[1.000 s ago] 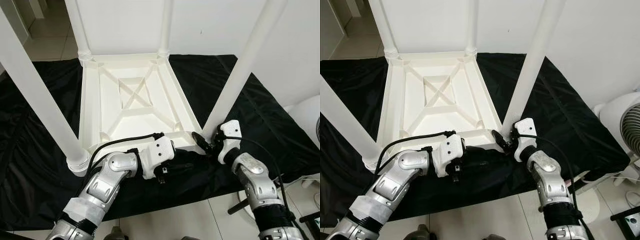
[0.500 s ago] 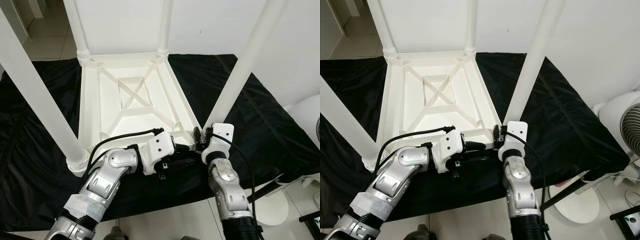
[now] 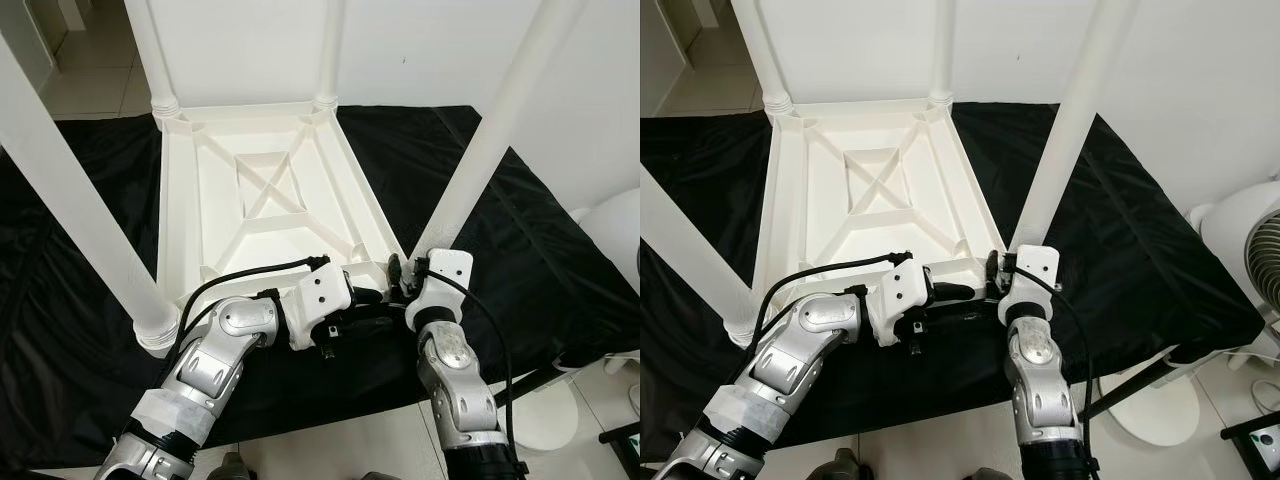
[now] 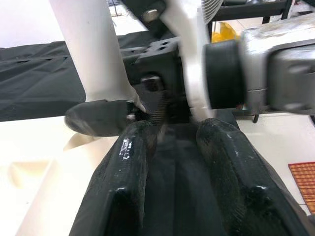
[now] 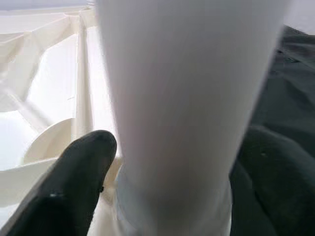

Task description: Building children table

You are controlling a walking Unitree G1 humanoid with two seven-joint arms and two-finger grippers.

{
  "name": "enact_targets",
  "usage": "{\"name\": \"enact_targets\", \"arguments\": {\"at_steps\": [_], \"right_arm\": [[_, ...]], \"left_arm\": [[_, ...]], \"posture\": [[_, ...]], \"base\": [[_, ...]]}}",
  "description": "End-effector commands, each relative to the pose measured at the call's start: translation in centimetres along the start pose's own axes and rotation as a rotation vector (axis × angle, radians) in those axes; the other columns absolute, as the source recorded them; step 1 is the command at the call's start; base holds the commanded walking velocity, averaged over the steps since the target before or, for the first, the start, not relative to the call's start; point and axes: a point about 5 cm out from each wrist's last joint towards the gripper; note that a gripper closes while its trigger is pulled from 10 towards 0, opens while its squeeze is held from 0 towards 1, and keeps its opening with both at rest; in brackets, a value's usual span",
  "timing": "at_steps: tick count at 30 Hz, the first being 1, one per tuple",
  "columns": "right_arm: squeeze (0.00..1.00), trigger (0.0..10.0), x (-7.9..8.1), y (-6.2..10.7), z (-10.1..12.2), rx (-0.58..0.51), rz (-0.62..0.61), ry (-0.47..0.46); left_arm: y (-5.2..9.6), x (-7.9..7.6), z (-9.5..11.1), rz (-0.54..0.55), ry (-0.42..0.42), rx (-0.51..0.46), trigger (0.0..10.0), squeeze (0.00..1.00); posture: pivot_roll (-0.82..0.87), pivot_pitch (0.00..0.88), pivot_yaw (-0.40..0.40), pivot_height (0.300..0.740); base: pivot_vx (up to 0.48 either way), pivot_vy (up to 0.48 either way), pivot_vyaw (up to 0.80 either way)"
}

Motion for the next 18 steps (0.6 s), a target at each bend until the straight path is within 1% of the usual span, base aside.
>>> {"name": "enact_targets", "arguments": {"at_steps": [1, 2, 3, 4, 5, 6, 7, 10, 13, 14, 15, 18], "right_arm": [[1.0, 10.0, 0.3, 0.2, -0.1, 0.013, 0.022, -0.014], [1.0, 10.0, 0.0, 0.5, -0.2, 0.016, 0.034, -0.009], [0.89, 10.0, -0.2, 0.8, -0.2, 0.02, 0.048, -0.006], [0.89, 10.0, -0.2, 0.8, -0.2, 0.02, 0.048, -0.006], [0.0, 10.0, -0.3, 1.0, -0.2, 0.023, 0.067, -0.005], [0.0, 10.0, -0.6, 1.3, -0.2, 0.026, 0.104, -0.002], [0.0, 10.0, -0.6, 1.3, -0.2, 0.026, 0.104, -0.002], [0.0, 10.0, -1.8, 1.6, 0.5, 0.008, 0.232, 0.063], [0.0, 10.0, -1.8, 1.6, 0.5, 0.008, 0.232, 0.063], [0.0, 10.0, -2.5, 0.9, 1.0, -0.005, 0.284, 0.117], [0.0, 10.0, -2.5, 0.9, 1.0, -0.005, 0.284, 0.117], [0.0, 10.0, -3.3, -0.3, 1.5, -0.013, 0.307, 0.167]], "left_arm": [[0.1, 0.2, 0.0, 0.054, 0.003, 0.0, 10.0, 0.0], [0.1, 0.1, 0.0, 0.055, 0.004, 0.0, 10.0, 0.0], [0.1, 0.1, 0.0, 0.055, 0.004, 0.0, 10.0, 0.0], [0.1, 0.1, 0.0, 0.055, 0.004, 0.0, 10.0, 0.0], [0.1, 0.1, 0.0, 0.056, 0.005, 0.0, 10.0, 0.0], [0.1, 0.1, 0.0, 0.056, 0.005, 0.0, 10.0, 0.0], [0.1, 0.1, 0.0, 0.056, 0.005, 0.0, 10.0, 0.0], [0.1, 0.1, 0.0, 0.053, 0.006, -0.001, 10.0, 0.0], [0.1, 0.1, 0.0, 0.053, 0.006, -0.001, 10.0, 0.0], [0.0, 0.1, 0.1, 0.049, 0.003, -0.003, 10.0, 0.0], [0.0, 0.1, 0.1, 0.049, 0.003, -0.003, 10.0, 0.0], [-0.1, 0.3, 0.1, 0.045, -0.002, -0.003, 10.0, 0.0]], "posture": [[0.02, 0.003, -0.053, 0.74], [0.02, 0.001, -0.056, 0.74], [0.02, 0.0, -0.056, 0.74], [0.02, 0.0, -0.056, 0.74], [0.02, 0.0, -0.054, 0.74], [0.02, 0.0, -0.054, 0.74], [0.02, 0.0, -0.054, 0.74], [0.02, 0.0, -0.051, 0.74], [0.02, 0.0, -0.051, 0.74], [0.01, 0.0, -0.039, 0.74], [0.01, 0.0, -0.039, 0.74], [0.01, 0.0, -0.036, 0.74]], "base": [[0.0, 0.0, 0.0], [0.0, 0.0, 0.0], [0.0, 0.0, 0.0], [0.0, 0.0, 0.0], [0.0, 0.0, 0.0], [0.0, 0.0, 0.0], [0.0, 0.0, 0.0], [0.0, 0.0, 0.0], [0.0, 0.0, 0.0], [0.0, 0.0, 0.0], [0.0, 0.0, 0.0], [0.0, 0.0, 0.0]]}}
Point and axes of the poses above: a point about 5 cm out from each wrist's last joint towards the gripper, its own y axis pointing back from the gripper into the wrist, its own z axis along the axis of the wrist's last joint, x = y × z, and after that the axes turned 5 degrees about -y, right-handed
